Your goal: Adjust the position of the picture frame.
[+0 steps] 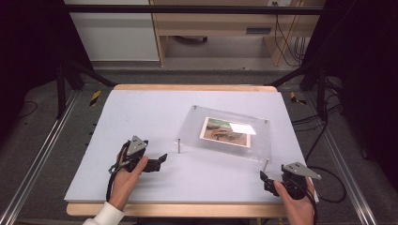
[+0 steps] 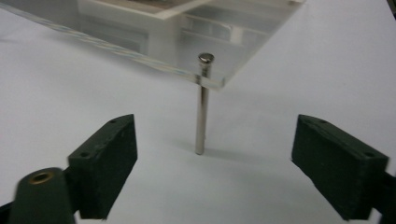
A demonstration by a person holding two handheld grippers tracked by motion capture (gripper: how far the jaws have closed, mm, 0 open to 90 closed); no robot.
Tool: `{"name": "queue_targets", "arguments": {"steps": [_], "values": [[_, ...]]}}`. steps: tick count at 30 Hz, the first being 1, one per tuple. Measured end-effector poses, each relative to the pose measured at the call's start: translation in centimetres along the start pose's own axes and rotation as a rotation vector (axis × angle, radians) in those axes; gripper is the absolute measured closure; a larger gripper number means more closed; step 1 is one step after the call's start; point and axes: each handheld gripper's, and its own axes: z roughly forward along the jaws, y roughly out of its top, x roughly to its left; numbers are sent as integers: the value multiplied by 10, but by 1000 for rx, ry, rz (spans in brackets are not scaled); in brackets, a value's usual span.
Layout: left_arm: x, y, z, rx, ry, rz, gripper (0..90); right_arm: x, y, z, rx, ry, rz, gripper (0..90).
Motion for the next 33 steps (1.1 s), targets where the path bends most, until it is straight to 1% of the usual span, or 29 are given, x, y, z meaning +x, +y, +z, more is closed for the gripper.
{"name": "queue_targets", "arguments": {"steps": [1, 2, 3, 4, 5, 7, 8, 9, 10, 11, 13, 14, 15, 18, 19, 21, 22, 24, 26, 27, 28, 29, 32, 33], "values": [[0, -1, 0, 2, 11, 10, 48, -1, -1, 1, 6, -8, 0, 173], [0, -1, 0, 2, 11, 10, 48, -1, -1, 1, 6, -8, 0, 173], [-1, -2, 0, 7, 25, 24, 48, -1, -3, 2, 12, -7, -15, 180], [-1, -2, 0, 7, 25, 24, 47, -1, -3, 2, 12, -7, -15, 180], [-2, -2, 1, 0, 27, 28, 46, 0, -5, 3, 3, -22, -49, 192], [-4, -2, 1, -15, 24, 29, 43, 0, -7, 4, -13, -31, -71, 206], [-6, -2, 2, -23, 20, 28, 40, 0, -8, 4, -17, -28, -78, 213], [-7, -1, 2, -17, 17, 26, 40, 0, -8, 5, -19, -25, -75, 221], [-9, -1, 2, -14, 13, 22, 40, 0, -9, 5, -27, -19, -62, 251], [-10, 0, 1, -7, 5, 26, 40, -1, -9, 5, -37, -14, -59, 275], [-13, 1, 2, -15, -10, 15, 40, -1, -10, 5, -50, -1, -29, 298], [-13, 1, 2, -15, -10, 15, 43, -1, -10, 5, -51, 10, -19, 311], [-15, 1, 2, -31, -20, 11, 45, -1, -10, 6, -51, 16, -21, 322], [-17, 2, 3, -35, -23, 11, 48, 0, -10, 8, -51, 17, -18, 321], [-19, 2, 3, -41, -25, 10, 48, 1, -10, 9, -47, 26, -16, 322], [-21, 1, 4, -49, -16, 23, 48, 2, -10, 12, -48, 27, -22, 320], [-21, 1, 4, -49, -16, 23, 48, 2, -9, 12, -48, 21, -26, 317], [-21, 1, 4, -60, -7, 31, 49, 4, -9, 14, -42, 26, -29, 302], [-21, 1, 4, -65, -2, 29, 51, 4, -9, 16, -43, 21, -41, 268], [-21, 1, 4, -65, 0, 29, 51, 5, -9, 16, -40, 27, -34, 241], [-21, 1, 4, -63, 2, 30, 50, 5, -9, 18, -40, 20, -33, 212], [-21, 1, 5, -60, 7, 30, 48, 5, -9, 19, -43, 15, -30, 204], [-20, 1, 5, -56, 12, 26, 44, 4, -9, 23, -52, 29, -20, 208], [-20, 1, 5, -65, 16, 17, 44, 4, -8, 24, -49, 36, -19, 243]]}}
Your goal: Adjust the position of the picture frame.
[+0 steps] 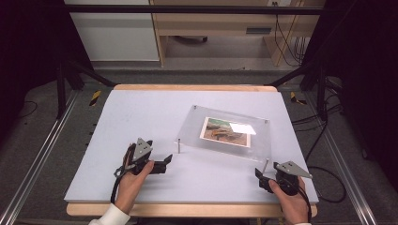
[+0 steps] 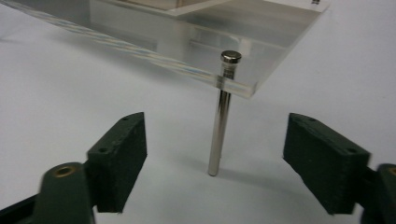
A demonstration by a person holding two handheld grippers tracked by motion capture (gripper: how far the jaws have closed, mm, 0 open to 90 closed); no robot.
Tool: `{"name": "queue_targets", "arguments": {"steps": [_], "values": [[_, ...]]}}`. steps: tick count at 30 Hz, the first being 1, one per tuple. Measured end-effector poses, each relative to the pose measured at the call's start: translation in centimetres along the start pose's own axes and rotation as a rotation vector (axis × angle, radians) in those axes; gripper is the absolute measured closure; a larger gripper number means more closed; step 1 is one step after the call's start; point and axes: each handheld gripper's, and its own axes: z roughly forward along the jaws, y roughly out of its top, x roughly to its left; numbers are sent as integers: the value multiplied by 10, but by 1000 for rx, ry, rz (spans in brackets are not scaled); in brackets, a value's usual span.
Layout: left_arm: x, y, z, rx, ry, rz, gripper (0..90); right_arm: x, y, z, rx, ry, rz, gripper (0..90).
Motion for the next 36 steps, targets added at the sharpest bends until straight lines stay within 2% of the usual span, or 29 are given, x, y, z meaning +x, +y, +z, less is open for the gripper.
{"name": "queue_targets", "arguments": {"steps": [2, 4, 6, 8, 10, 11, 13, 14, 15, 16, 17, 18, 21, 24, 27, 29, 30, 31, 33, 34, 35, 36], "values": [[0, 1, -1, -11, 2, -3, 44, -1, 2, 3, -1, 31, 11, 304], [0, 1, -1, -17, 3, -4, 44, -2, 5, 6, -8, 43, 9, 386], [0, 2, -3, -31, -2, -12, 44, -3, 6, 8, -12, 40, 8, 399], [0, 3, -3, -43, -12, -24, 44, -4, 9, 10, -27, 35, 9, 450], [-1, 3, -4, -45, -25, -28, 49, -8, 10, 11, -38, 67, 19, 485], [-2, 4, -3, -41, -50, -39, 51, -10, 10, 13, -37, 72, 28, 511], [-2, 5, -3, -38, -56, -35, 52, -12, 10, 13, -37, 73, 30, 545], [-4, 5, -3, -38, -69, -37, 53, -16, 10, 13, -45, 86, 61, 619], [-4, 5, -3, -38, -69, -37, 54, -16, 10, 13, -45, 86, 61, 619], [-5, 6, -3, -38, -77, -39, 54, -18, 10, 13, -54, 88, 56, 698], [-5, 6, -3, -38, -84, -37, 54, -18, 10, 13, -54, 88, 56, 698], [-7, 6, -2, -37, -93, -32, 53, -19, 11, 13, -55, 104, 62, 769], [-8, 6, 0, -30, -105, -17, 53, -18, 11, 14, -60, 132, 49, 846], [-11, 8, 3, -27, -122, -2, 69, -18, 12, 14, -74, 143, 65, 847], [-13, 11, 9, -17, -136, -6, 143, -21, 13, 14, -84, 148, 85, 847], [-15, 13, 19, -1, -147, -7, 155, -24, 15, 14, -101, 154, 110, 846], [-16, 15, 28, 20, -158, 4, 214, -25, 16, 14, -113, 166, 135, 844], [-16, 15, 28, 20, -158, 4, 236, -25, 16, 14, -113, 166, 135, 844], [-17, 15, 38, 32, -148, 10, 256, -26, 18, 13, -118, 173, 146, 844], [-17, 16, 47, 33, -153, 6, 359, -26, 19, 12, -120, 175, 147, 844], [-17, 16, 47, 33, -153, 6, 385, -26, 19, 12, -120, 175, 147, 844], [-15, 17, 56, 30, -148, -20, 429, -26, 20, 12, -123, 181, 161, 843]]}}
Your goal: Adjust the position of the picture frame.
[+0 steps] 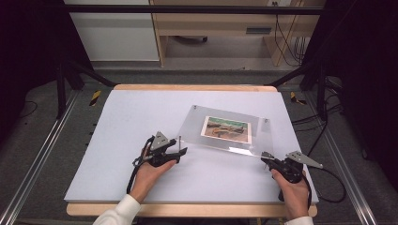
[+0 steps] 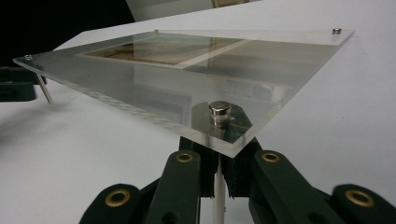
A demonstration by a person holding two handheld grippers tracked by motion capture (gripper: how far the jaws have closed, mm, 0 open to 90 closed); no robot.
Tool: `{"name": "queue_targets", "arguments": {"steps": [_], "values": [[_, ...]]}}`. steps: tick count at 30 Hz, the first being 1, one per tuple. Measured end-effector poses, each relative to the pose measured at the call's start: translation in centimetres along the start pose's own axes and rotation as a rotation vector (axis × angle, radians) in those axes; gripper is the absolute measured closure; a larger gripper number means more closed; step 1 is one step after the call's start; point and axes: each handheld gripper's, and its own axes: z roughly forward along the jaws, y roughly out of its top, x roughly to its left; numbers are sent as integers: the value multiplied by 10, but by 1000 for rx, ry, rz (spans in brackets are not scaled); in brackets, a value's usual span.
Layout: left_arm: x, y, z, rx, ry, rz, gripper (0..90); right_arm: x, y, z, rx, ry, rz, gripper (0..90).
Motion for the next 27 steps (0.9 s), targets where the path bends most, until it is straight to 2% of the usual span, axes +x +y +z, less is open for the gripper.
{"name": "queue_targets", "arguments": {"steps": [5, 7, 9, 10, 11, 13, 14, 18, 24, 27], "values": [[6, 7, 8, -39, -5, -29, 607, -2, 0, 0, 10, 4, 1, 841], [7, 9, 10, -32, -31, -43, 672, -3, 0, 1, 14, 2, -1, 841], [7, 10, 10, -31, -27, -46, 710, -3, 0, 1, 14, 3, 0, 841], [8, 11, 11, -31, -33, -58, 744, -3, 1, 0, 16, 3, -1, 842], [8, 12, 11, -44, -52, -87, 782, -2, 1, 1, 15, 1, -5, 843], [7, 13, 12, -43, -31, -90, 818, -2, 2, 0, 10, -2, -5, 843], [8, 14, 12, -46, -34, -94, 832, -2, 2, 0, 9, -4, -6, 842], [7, 14, 12, -35, -28, -85, 836, -2, 2, 1, 1, -6, -10, 828], [8, 16, 12, -49, -34, -103, 835, -1, 4, 2, -11, -16, -34, 842], [10, 17, 13, -57, -47, -121, 795, 0, 6, 2, -18, -25, -43, 846]]}}
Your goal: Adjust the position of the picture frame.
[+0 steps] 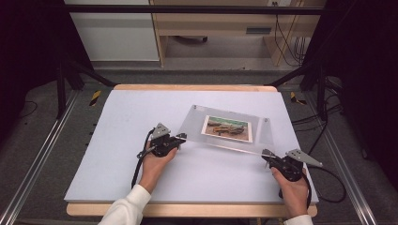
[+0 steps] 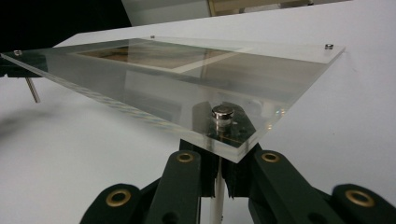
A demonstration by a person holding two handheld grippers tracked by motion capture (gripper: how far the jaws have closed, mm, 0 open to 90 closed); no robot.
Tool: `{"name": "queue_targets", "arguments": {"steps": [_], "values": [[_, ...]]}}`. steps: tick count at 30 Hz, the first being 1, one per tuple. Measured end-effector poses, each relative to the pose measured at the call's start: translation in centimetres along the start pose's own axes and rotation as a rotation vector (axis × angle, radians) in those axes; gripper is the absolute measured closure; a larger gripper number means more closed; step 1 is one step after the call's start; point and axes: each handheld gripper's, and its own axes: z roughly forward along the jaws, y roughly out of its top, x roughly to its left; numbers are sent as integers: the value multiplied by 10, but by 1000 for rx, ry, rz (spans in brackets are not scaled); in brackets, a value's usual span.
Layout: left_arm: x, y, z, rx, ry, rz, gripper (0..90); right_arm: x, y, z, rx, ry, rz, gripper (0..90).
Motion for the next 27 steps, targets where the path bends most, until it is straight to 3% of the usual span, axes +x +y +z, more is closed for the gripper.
{"name": "queue_targets", "arguments": {"steps": [3, 5, 7, 12, 14, 20, 26, 27], "values": [[4, 1, 4, -4, -12, -21, 764, 0, 0, 0, 5, 5, 6, 847], [1, 3, 3, -13, -10, -9, 826, 0, 1, -1, 0, 6, 13, 847], [-2, 4, 2, -12, 9, 8, 836, 0, 2, -1, -6, 2, 8, 847], [-5, 7, -3, -37, 13, 20, 840, 3, 7, -4, -37, -17, -26, 847], [-6, 13, -15, -58, 3, -5, 838, 6, 13, -5, -67, -15, -38, 847], [1, 18, -40, -60, 34, -14, 837, 19, 26, 6, -58, 13, -75, 844], [15, 15, -83, -112, 110, -29, 834, 44, 47, 37, -54, 64, -133, 845], [15, 15, -83, -112, 110, -29, 833, 48, 50, 42, -54, 74, -139, 845]]}}
